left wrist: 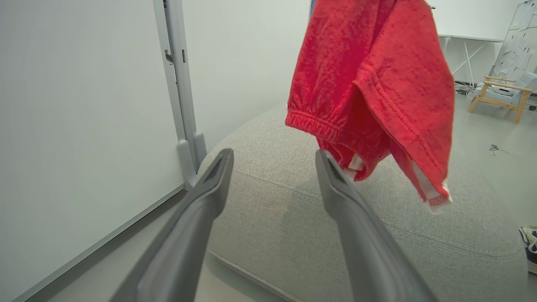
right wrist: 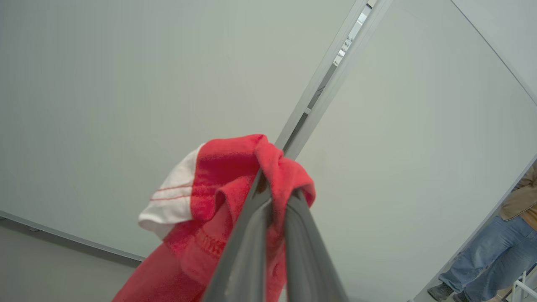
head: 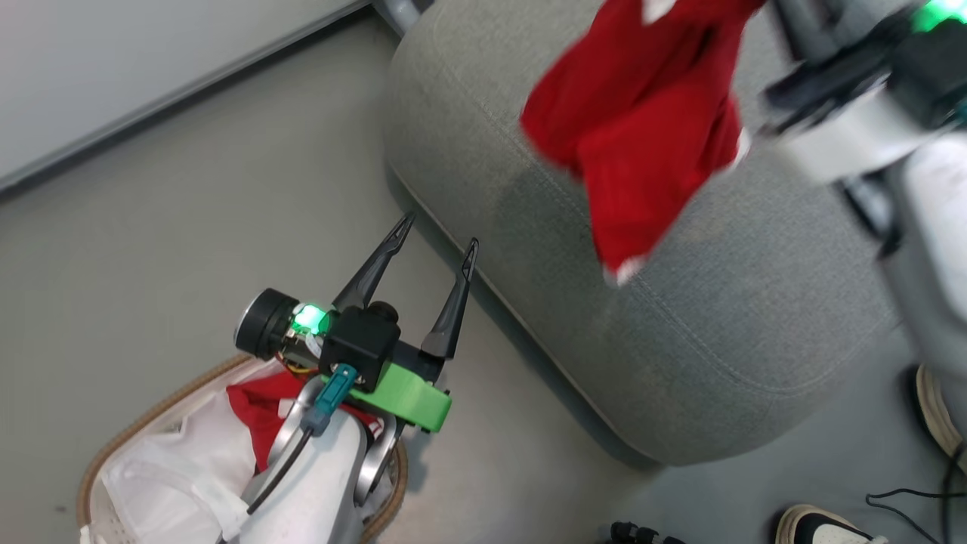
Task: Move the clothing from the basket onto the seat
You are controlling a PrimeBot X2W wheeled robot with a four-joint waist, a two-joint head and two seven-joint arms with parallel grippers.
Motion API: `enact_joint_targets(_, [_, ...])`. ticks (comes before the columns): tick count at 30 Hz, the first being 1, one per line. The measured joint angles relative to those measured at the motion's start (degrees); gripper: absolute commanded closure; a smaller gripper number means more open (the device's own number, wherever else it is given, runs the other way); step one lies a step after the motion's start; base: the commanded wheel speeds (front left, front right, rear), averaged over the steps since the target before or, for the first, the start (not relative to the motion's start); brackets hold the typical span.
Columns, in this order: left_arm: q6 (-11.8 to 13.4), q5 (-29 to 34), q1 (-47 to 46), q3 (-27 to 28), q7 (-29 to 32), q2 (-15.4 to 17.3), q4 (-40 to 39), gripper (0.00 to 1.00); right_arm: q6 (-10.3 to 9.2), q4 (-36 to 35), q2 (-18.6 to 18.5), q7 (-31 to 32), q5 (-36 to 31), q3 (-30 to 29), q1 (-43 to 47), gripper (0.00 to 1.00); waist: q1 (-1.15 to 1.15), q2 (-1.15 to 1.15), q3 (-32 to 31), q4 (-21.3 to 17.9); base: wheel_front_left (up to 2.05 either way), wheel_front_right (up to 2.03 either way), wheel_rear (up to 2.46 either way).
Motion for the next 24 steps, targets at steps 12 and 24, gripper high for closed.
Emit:
enact_joint_targets(12, [-0.3,0.5,-5.6,-2.5,0.0,0.5,1.0,0.0,0.0,16.2,-8.8,-0.1,-3.0,-10.4,-14.1,1.0,0.0,0.0,9.3,5.9,0.0,0.0,0.0])
enact_joint_targets(24, [0.4,-0.6,-6.3,0.2,0.0,0.2,2.9,0.0,0.0,30.0,-1.2,-0.1,-7.4,-22.1,-0.5,0.56,0.01,0.0,14.4,12.7,0.0,0.0,0.0])
